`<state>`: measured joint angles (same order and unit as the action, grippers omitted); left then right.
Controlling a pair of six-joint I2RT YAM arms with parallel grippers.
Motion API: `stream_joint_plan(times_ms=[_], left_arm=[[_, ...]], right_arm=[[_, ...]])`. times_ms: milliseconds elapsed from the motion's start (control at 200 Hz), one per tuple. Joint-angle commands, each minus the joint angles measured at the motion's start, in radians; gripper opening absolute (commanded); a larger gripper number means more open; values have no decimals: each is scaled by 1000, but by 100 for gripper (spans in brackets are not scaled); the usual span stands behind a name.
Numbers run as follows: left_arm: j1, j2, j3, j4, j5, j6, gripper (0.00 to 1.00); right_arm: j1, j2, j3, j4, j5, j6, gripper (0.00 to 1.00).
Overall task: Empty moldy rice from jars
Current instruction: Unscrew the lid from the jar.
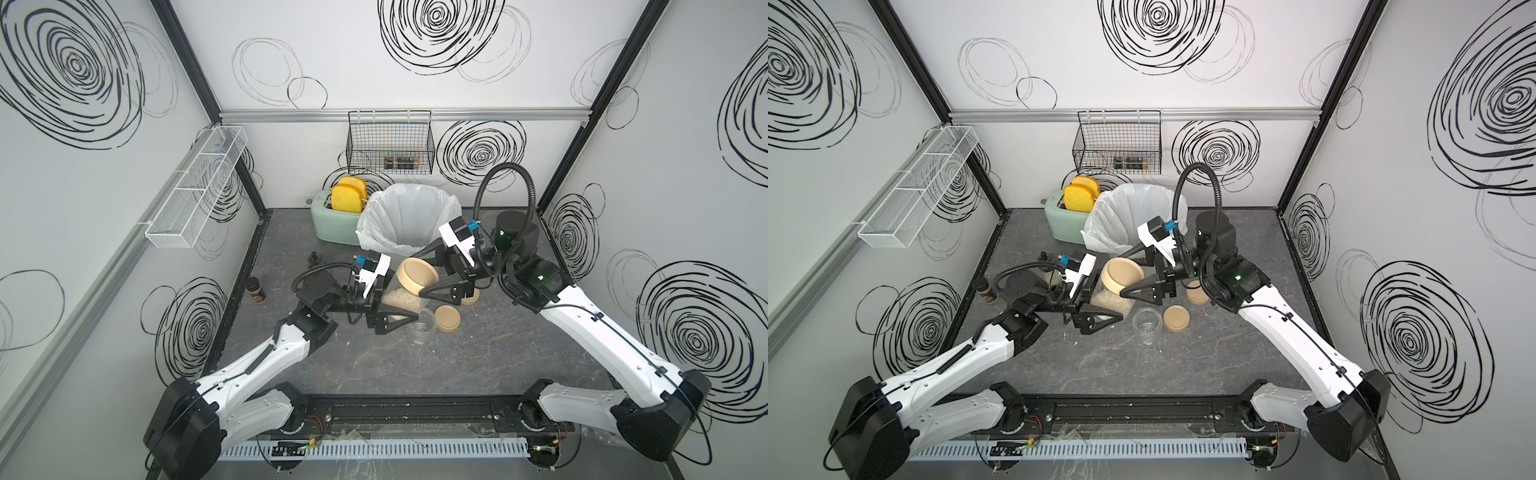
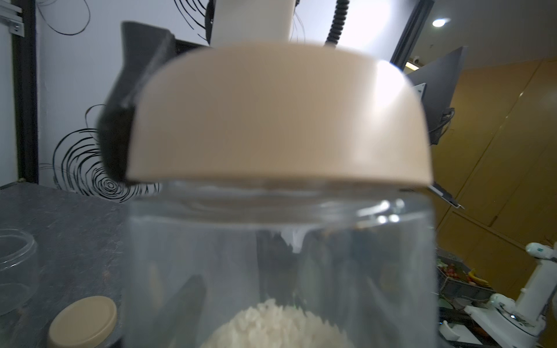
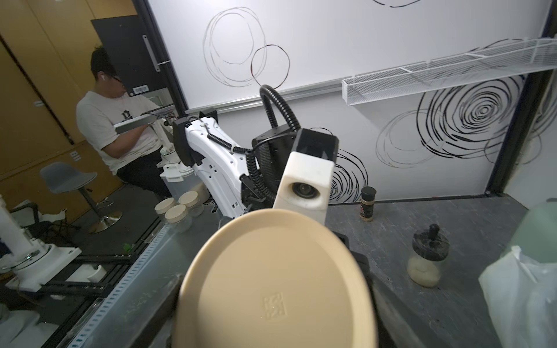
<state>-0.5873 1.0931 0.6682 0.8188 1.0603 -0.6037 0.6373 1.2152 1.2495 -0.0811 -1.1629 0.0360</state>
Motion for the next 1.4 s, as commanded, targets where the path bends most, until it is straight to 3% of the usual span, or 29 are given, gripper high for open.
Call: stream_joint_plan(times_ms=[0,255,510,1146,1236,1396], left_arm=[[6,-16,30,320,29,-137,76],[6,-36,38,200,-2,-38,77],[6,-38,38,185,-14,-21,77],[57,-96,-1,168,-96,12,78],[76,-138,-10,85,-184,92,80],[53,-220,45,-345,-447,408,80]], right_arm=[[8,27,20,-75,-150,-70,68],[7,11,11,-69,-89,-82,85],[7,4,10,-74,-63,-82,100],[-29,-54,-44,-101,25,-82,98],[-41,-74,-71,-125,53,-82,98],[-59,-119,-108,-155,108,-80,98]])
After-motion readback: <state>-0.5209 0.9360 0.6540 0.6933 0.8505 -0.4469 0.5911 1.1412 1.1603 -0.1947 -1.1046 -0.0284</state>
